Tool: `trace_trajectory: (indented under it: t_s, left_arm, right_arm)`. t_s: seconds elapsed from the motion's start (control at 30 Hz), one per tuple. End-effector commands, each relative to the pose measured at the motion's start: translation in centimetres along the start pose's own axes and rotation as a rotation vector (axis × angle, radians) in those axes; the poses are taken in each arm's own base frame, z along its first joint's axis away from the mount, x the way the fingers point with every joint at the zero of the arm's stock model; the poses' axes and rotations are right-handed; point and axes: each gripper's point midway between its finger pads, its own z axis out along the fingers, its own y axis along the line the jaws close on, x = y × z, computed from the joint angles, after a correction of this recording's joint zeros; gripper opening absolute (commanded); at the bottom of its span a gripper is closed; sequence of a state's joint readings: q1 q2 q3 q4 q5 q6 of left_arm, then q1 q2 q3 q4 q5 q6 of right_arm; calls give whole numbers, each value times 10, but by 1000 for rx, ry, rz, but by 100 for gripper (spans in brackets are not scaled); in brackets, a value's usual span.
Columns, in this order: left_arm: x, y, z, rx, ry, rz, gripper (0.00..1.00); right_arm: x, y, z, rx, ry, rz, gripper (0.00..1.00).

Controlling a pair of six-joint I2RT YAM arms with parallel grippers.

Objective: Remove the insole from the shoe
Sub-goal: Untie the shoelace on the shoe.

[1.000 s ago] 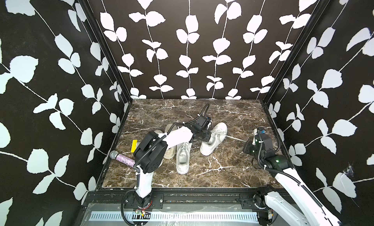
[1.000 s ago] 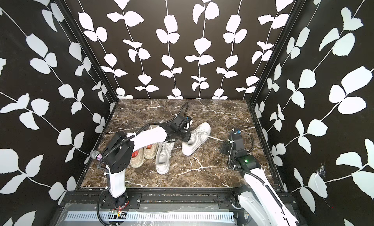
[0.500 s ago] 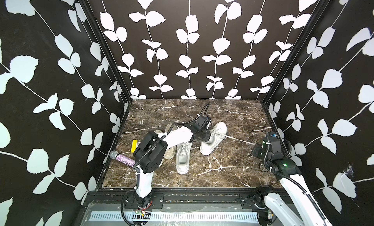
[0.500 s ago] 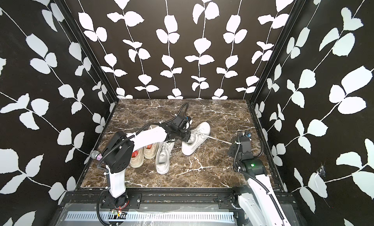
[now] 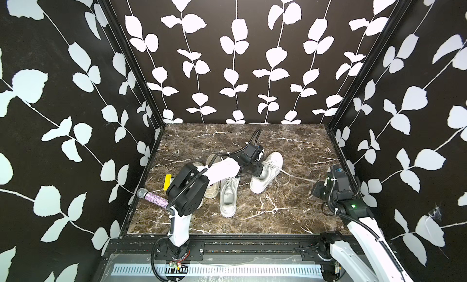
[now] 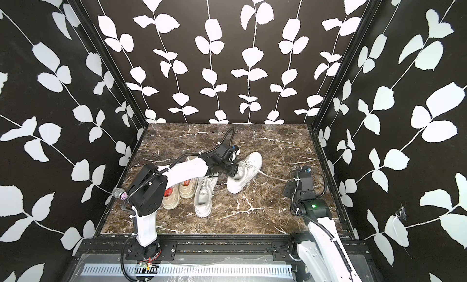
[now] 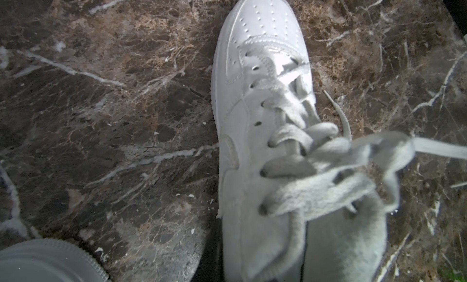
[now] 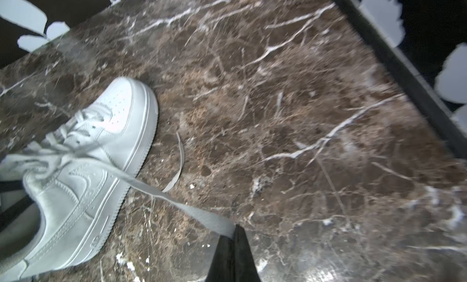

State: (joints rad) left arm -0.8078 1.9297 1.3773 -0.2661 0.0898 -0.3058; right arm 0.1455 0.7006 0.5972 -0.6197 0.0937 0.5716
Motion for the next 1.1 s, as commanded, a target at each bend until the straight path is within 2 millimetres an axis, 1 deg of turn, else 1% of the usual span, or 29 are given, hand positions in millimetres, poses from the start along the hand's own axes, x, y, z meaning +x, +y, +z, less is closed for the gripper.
trace_trajectory:
  t_s: [0.0, 0.07, 0.1, 0.2, 0.27, 0.37, 0.43, 0.5, 0.63, 0.77, 0.93, 1.07]
  left_arm:
    - [-20, -22, -16, 57, -77, 49, 0]
    - [-21, -28, -17, 67, -81, 66, 0]
    - [-21, -32, -18, 70, -84, 79, 0]
    - [-22, -42, -20, 82, -97, 110, 0]
    - [-22, -49, -23, 94, -105, 126, 0]
    - [-22, -59, -24, 110, -112, 152, 0]
    - [-22, -66, -26, 120, -118, 172, 0]
    - [-23, -74, -27, 136, -124, 185, 0]
    - [-25, -90, -32, 174, -141, 213, 0]
    - [-25, -103, -37, 200, -151, 253, 0]
    - [-24, -115, -41, 224, -158, 288, 0]
    - [-23, -120, -42, 236, -159, 307, 0]
  right_arm:
    - [7, 11, 10, -63, 33, 2, 0]
    - [12, 12, 13, -73, 48, -6, 8]
    - [12, 13, 13, -77, 50, -10, 14]
    - [10, 17, 11, -96, 44, -30, 32]
    - [7, 19, 8, -102, 41, -44, 43]
    - [2, 25, 5, -126, 38, -75, 54]
    - [-1, 36, 2, -179, 33, -94, 58]
    - [-4, 48, -1, -234, 33, -114, 60]
    - [-11, 71, -7, -312, 32, -170, 60]
    - [-10, 89, -7, -338, 51, -239, 59]
    - [-4, 105, 0, -356, 84, -299, 56]
    - [5, 113, 7, -357, 113, -338, 53]
